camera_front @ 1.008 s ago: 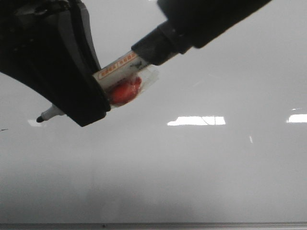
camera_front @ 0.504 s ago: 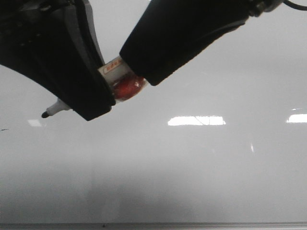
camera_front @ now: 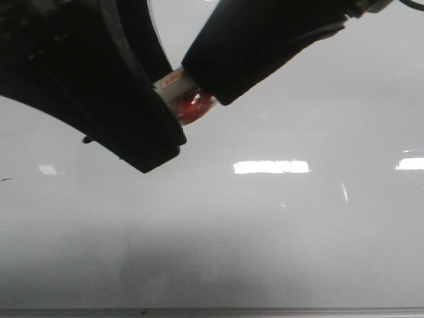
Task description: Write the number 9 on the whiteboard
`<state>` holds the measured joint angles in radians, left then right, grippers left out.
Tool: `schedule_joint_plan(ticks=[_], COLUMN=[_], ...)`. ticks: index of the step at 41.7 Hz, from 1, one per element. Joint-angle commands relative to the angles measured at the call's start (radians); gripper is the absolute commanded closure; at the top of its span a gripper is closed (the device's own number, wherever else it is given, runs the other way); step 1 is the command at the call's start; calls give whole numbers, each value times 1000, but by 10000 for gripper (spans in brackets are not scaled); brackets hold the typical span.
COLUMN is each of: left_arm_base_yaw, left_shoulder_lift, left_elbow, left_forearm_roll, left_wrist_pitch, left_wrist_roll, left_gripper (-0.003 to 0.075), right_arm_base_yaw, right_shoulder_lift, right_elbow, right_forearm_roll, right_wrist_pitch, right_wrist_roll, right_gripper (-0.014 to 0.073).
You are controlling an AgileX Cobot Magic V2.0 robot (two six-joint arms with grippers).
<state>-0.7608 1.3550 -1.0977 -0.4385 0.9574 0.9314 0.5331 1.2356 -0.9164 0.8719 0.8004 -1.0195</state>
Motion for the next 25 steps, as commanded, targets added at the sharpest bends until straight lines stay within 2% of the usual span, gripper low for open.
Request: schedule_joint_plan(ticks=[1,4,8,16,25], left_arm_base_yaw=[24,64,153,262,287], left_shoulder_lift=[-36,-62,-166,-363,-612], left_elbow=[-31,-9,83,253,426], left_forearm_roll=[6,-10,-55,-85,-155], left_wrist_pitch=[5,19,-36,-159,-360], left_wrist_roll=[-88,-96,-96,-96,-96], left_gripper=[302,385,529,724,739], right_arm_base_yaw=[-66,-125,-190,-196,-196], right_shoulder_lift=[-62,-88,-103,-99,-49], right_elbow=[15,49,73,73,67], right_forearm_roll=[53,53,59,99,132], right_wrist_pitch=[-25,-59,-96,-182,-290], right_wrist_roll=[-8,-8,-8,-7,-7], right_gripper=[653,653,653,653,653])
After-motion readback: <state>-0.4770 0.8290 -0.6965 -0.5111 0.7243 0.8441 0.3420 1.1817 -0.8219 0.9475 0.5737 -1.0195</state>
